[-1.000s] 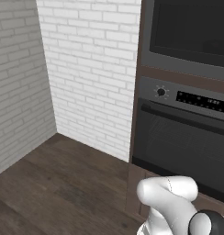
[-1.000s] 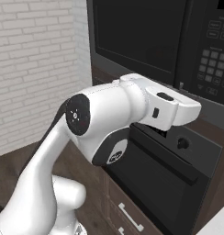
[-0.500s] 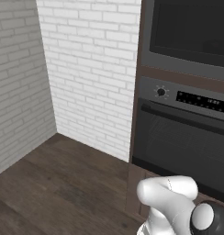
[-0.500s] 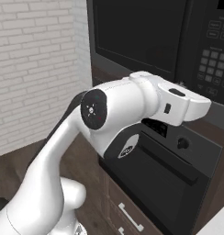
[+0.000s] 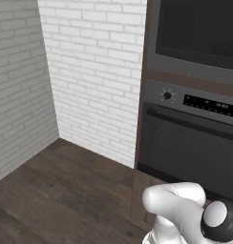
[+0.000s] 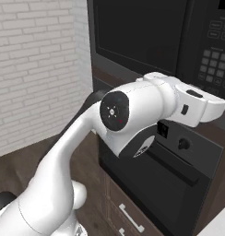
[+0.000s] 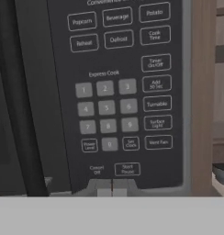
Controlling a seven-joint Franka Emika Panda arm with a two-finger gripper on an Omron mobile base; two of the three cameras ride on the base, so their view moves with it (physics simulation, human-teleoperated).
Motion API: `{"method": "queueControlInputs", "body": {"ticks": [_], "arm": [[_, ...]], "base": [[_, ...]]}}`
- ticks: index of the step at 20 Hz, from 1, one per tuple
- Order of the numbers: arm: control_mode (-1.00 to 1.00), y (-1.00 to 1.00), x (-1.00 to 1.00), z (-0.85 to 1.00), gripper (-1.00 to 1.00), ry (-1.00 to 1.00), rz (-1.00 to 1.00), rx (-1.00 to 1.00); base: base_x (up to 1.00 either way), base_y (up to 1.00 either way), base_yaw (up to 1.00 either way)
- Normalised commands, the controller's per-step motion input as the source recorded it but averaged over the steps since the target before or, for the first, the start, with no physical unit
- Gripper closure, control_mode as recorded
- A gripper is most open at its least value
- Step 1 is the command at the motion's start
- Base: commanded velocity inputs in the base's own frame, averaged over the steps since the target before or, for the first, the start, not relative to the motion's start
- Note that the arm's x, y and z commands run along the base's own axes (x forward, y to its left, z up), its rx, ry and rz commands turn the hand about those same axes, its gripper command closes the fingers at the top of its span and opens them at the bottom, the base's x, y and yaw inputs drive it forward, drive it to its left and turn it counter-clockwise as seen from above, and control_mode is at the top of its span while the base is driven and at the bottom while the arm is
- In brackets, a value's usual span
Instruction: Pick the bell pepper from the sink and place it in the bowl. Then pick the bowl and place it in the microwave. Then close the microwave door and press the start button.
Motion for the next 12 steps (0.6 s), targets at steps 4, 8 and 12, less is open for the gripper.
{"method": "queueControlInputs", "body": {"ticks": [4,8,12], "arm": [[-1.00,-0.25,0.00,-0.09,1.00,0.00,0.01,0.00],[-1.00,-0.23,0.05,-0.05,1.00,0.00,0.01,0.00],[-1.00,-0.21,0.13,-0.03,1.00,0.00,0.01,0.00]], "base": [[0.00,0.00,0.00],[0.00,0.00,0.00],[0.00,0.00,0.00]]}}
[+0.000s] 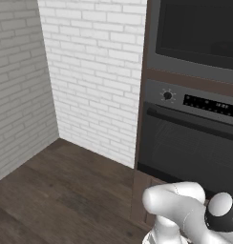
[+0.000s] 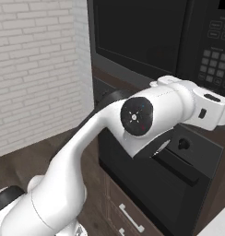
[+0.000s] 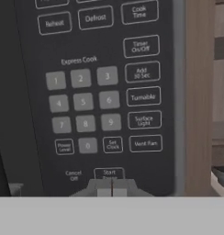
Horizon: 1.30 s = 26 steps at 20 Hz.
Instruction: Pick the bell pepper from the sink and place it in the bowl. Then pick the bowl and place it in the microwave. Then close the microwave door and press the start button.
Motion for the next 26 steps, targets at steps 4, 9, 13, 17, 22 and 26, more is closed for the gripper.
{"method": "queueControlInputs", "body": {"ticks": [4,9,13,17,22,26], "arm": [[-1.00,-0.16,0.14,-0.03,1.00,0.00,0.01,0.00],[-1.00,-0.01,0.01,-0.11,1.00,0.00,0.00,0.00],[-1.00,0.00,0.01,-0.07,1.00,0.00,0.00,0.00],[-1.00,0.00,0.20,-0.03,1.00,0.00,0.00,0.00],[-1.00,0.00,0.22,-0.01,1.00,0.00,0.00,0.00],[-1.00,-0.03,0.16,-0.07,1.00,0.00,0.00,0.00]], "base": [[0.00,0.00,0.00],[0.00,0.00,0.00],[0.00,0.00,0.00],[0.00,0.00,0.00],[0.00,0.00,0.00],[0.00,0.00,0.00]]}}
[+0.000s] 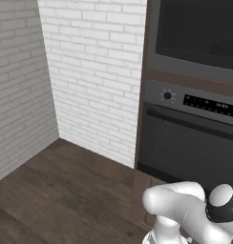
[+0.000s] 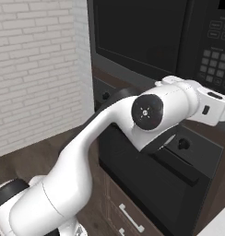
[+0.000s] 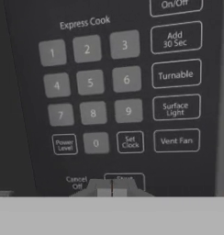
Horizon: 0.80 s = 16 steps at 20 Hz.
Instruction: Pick the bell pepper from the sink and place it in the bowl. Then pick the bowl and place it in the microwave. Then close the microwave door and press the start button.
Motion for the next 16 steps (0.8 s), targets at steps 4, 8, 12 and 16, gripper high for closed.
{"method": "queueControlInputs", "body": {"ticks": [4,8,12,16], "arm": [[-1.00,-0.36,0.38,-0.09,1.00,0.00,0.06,0.04],[-1.00,-0.45,0.47,-0.09,1.00,0.00,0.09,0.06],[-1.00,-0.36,0.35,-0.13,1.00,0.00,0.10,0.06],[-1.00,0.31,-0.16,-0.10,1.00,0.00,0.04,0.01]], "base": [[0.00,0.00,0.00],[0.00,0.00,0.00],[0.00,0.00,0.00],[0.00,0.00,0.00]]}}
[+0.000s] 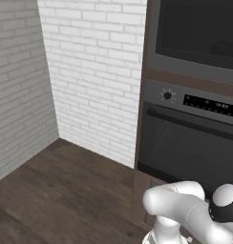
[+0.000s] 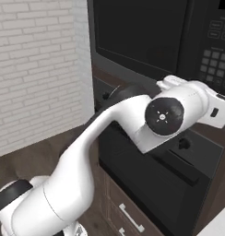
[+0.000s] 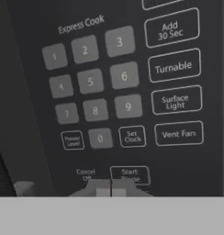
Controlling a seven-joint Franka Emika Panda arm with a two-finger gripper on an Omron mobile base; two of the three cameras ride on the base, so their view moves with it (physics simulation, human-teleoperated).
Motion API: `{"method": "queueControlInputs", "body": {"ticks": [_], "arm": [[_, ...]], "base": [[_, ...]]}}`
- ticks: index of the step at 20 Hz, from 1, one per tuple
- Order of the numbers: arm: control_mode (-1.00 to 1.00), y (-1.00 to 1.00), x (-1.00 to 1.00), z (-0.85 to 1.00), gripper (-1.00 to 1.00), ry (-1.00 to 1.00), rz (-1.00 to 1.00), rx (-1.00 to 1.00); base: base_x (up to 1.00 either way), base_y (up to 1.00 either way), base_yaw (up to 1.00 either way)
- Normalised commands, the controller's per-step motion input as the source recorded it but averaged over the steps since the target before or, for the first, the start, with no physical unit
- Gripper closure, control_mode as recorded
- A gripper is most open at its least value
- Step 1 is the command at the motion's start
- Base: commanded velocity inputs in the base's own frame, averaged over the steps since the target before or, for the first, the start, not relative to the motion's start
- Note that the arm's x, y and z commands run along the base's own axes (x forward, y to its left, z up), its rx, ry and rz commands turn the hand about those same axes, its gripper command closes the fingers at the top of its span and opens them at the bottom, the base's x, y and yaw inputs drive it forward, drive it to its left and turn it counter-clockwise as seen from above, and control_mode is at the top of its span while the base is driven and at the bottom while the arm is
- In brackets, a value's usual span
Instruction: Pick the bell pepper from the sink and place it in the bowl. Then pick the bowl and place it in the microwave. Then close the microwave door and press the start button.
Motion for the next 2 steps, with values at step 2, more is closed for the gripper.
{"method": "queueControlInputs", "body": {"ticks": [2], "arm": [[-1.00,0.62,-0.25,-0.03,1.00,-0.02,0.00,0.00]], "base": [[0.00,0.00,0.00]]}}
